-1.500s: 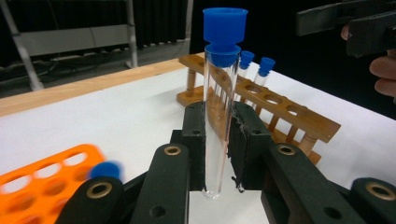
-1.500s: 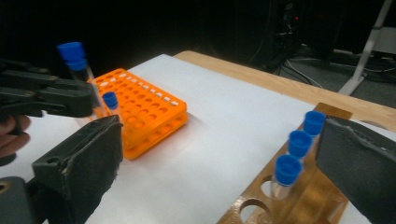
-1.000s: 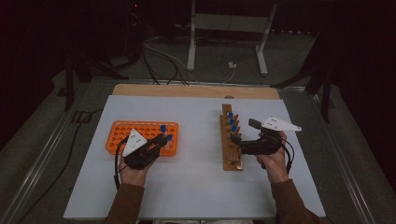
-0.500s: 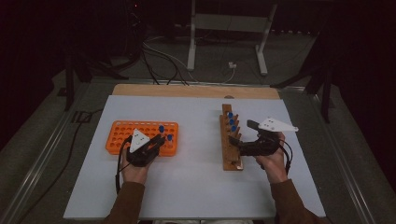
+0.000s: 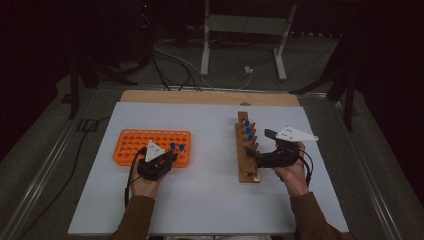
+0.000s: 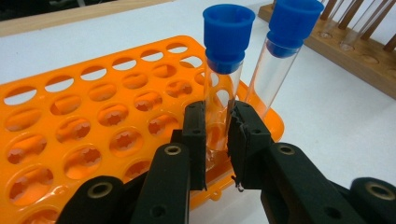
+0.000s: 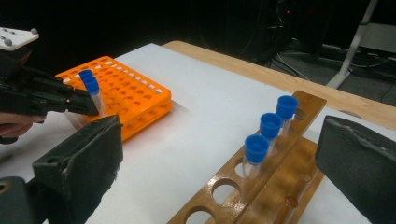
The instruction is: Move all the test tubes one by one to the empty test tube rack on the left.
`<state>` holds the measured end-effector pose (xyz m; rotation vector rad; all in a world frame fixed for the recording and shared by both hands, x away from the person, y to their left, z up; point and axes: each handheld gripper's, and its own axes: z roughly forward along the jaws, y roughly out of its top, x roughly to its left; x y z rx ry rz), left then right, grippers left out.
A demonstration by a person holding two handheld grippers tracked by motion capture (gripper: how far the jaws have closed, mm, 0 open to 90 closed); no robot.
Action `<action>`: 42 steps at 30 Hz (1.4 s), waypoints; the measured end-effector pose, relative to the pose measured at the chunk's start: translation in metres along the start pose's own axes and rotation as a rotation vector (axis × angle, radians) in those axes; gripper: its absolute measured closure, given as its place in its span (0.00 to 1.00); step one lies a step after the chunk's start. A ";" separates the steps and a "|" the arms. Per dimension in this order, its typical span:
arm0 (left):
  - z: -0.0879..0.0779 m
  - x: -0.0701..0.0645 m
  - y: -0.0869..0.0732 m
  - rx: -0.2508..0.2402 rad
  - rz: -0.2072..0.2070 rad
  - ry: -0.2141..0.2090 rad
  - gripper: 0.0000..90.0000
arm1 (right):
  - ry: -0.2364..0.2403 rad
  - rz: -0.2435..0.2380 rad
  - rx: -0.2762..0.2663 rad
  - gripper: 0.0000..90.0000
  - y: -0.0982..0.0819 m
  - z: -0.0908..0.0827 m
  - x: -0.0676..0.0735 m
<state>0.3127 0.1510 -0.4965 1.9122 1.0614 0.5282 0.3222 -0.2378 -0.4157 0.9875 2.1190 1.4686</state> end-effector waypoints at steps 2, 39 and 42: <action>0.000 0.000 0.000 0.001 -0.002 0.003 0.87 | -0.002 0.002 0.004 0.01 0.000 0.001 -0.001; -0.044 0.020 0.004 -0.172 -0.135 0.028 0.01 | -0.010 0.010 0.102 0.44 -0.020 0.034 -0.024; -0.042 0.021 0.002 -0.159 -0.147 0.036 0.01 | -0.023 0.004 0.111 0.54 -0.024 0.040 -0.025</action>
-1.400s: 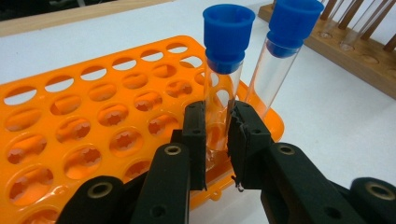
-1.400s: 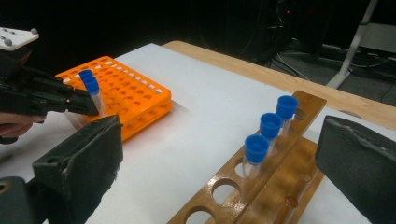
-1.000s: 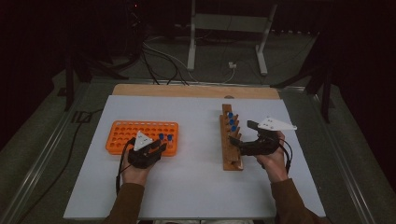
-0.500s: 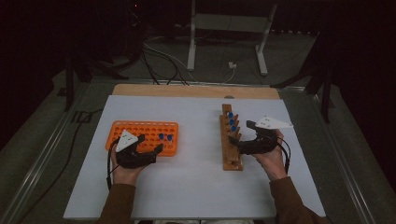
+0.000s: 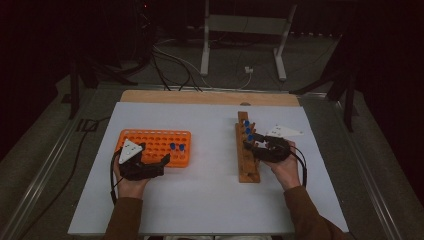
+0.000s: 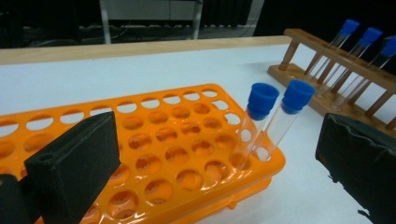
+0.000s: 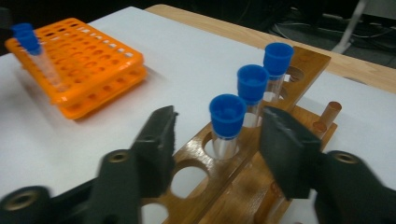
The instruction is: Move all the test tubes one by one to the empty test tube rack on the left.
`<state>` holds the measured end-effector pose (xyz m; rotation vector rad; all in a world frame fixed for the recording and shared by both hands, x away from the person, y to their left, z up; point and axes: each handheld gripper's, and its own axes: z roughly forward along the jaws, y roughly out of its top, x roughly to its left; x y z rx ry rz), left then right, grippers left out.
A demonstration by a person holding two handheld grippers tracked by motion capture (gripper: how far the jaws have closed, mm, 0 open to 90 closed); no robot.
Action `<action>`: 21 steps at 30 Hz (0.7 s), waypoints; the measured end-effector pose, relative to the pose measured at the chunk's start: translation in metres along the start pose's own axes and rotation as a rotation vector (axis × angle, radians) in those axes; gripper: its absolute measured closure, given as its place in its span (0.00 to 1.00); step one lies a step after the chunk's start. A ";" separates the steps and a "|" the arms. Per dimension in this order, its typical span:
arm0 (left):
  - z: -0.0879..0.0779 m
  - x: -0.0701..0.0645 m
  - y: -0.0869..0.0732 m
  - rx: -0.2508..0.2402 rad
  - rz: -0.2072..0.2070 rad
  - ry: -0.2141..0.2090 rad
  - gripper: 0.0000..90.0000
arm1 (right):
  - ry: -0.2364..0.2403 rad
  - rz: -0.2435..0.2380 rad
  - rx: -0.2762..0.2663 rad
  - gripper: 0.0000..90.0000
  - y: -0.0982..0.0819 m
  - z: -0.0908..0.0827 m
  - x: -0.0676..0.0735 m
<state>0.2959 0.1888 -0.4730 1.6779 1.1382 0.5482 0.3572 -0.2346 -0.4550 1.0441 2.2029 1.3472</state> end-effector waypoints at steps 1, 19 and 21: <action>0.000 0.001 -0.001 0.004 -0.005 0.002 0.01 | -0.003 0.001 0.004 0.58 0.000 0.002 0.000; 0.003 0.002 -0.004 0.026 -0.013 0.009 0.01 | -0.045 -0.036 0.001 0.84 -0.005 0.016 0.003; 0.003 0.002 -0.004 0.024 -0.016 0.011 0.01 | -0.049 -0.046 0.005 0.85 -0.005 0.016 0.003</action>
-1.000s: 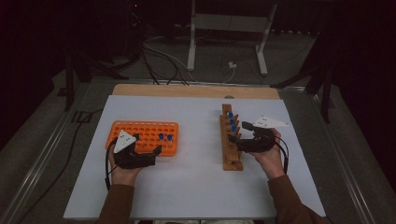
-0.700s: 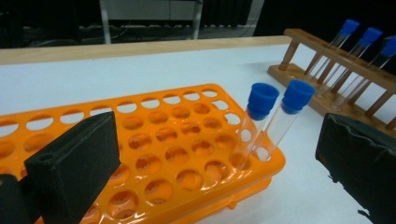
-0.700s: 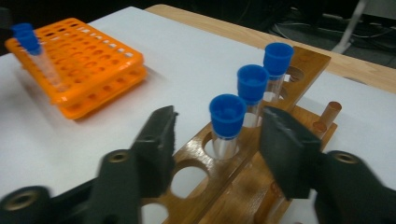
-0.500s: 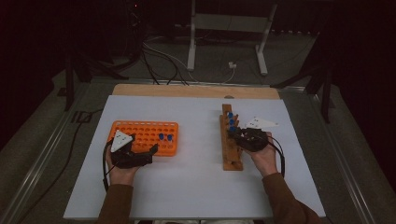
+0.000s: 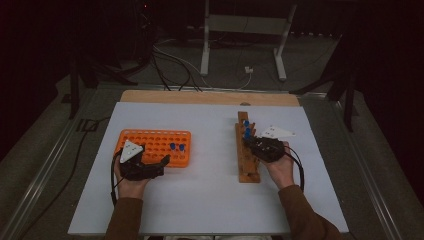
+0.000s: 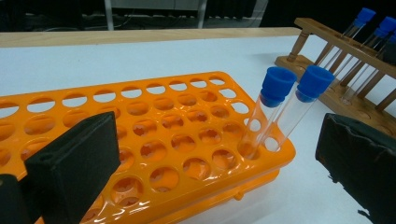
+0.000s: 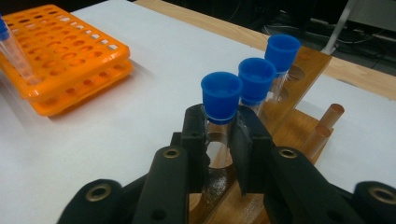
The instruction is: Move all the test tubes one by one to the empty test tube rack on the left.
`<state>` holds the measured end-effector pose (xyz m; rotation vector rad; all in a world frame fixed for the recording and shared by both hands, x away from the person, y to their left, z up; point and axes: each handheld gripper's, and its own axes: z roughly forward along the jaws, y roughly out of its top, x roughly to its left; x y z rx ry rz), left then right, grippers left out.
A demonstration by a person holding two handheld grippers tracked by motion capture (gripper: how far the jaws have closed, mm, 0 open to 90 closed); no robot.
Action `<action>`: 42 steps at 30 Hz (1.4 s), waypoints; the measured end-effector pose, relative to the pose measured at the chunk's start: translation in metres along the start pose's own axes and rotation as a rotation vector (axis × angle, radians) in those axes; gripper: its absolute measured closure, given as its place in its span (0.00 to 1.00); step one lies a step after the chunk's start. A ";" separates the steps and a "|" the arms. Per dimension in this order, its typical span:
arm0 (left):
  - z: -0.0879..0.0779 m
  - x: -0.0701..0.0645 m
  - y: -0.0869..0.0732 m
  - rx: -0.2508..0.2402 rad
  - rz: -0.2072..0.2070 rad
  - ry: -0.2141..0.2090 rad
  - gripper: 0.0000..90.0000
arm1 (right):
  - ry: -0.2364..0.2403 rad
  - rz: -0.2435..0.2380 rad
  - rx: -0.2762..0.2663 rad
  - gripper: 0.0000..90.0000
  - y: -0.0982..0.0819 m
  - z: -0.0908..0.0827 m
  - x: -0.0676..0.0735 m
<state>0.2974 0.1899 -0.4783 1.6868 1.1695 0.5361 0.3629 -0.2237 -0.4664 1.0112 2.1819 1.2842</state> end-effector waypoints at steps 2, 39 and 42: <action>0.000 0.000 0.000 -0.002 -0.001 0.000 0.01 | -0.002 -0.006 0.004 0.85 0.001 0.000 0.000; 0.002 -0.005 0.002 -0.005 0.014 -0.010 0.01 | 0.002 0.038 -0.115 0.85 0.030 -0.044 -0.004; 0.002 -0.005 0.003 -0.004 0.020 -0.008 0.01 | 0.016 0.045 -0.116 0.85 0.032 -0.046 -0.003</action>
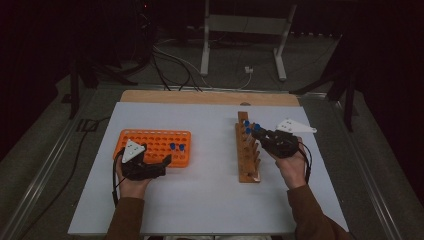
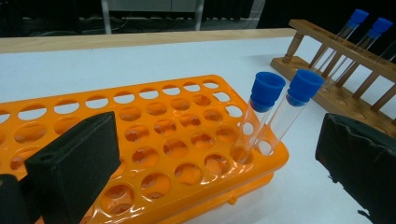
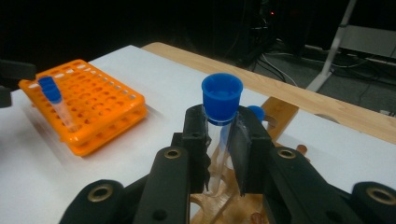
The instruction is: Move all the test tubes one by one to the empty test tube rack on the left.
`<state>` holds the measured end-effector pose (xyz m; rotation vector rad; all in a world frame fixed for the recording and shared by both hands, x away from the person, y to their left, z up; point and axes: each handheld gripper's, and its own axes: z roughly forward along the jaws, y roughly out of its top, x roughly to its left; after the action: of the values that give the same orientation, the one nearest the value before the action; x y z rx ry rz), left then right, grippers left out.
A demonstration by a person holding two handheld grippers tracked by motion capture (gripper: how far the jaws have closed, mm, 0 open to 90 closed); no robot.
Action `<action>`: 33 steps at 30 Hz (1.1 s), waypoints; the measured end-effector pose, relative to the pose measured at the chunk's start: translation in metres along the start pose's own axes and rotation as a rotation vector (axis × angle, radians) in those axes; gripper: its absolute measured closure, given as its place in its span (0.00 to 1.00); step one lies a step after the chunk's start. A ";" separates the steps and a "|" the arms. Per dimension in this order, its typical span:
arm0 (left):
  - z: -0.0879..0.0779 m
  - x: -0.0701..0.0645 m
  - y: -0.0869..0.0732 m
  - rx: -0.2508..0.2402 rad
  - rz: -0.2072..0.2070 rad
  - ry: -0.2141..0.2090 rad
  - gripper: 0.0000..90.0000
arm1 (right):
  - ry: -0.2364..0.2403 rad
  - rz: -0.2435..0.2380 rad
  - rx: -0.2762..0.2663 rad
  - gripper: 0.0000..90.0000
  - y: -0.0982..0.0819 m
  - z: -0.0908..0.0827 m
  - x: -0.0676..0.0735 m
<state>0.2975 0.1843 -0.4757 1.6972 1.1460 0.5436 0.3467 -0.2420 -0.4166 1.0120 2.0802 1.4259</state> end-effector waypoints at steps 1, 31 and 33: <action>0.000 0.000 0.000 0.001 0.001 -0.001 0.01 | 0.003 0.001 -0.002 0.85 0.001 0.000 0.001; -0.010 -0.054 0.033 -0.088 0.129 -0.049 0.02 | 0.167 0.008 0.035 0.85 0.005 0.016 0.034; -0.007 -0.061 0.036 -0.090 0.135 -0.071 0.02 | 0.174 0.004 0.047 0.85 0.005 0.018 0.037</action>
<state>0.2803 0.1309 -0.4317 1.7100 0.9473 0.6045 0.3370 -0.2014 -0.4172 0.9402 2.2447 1.5230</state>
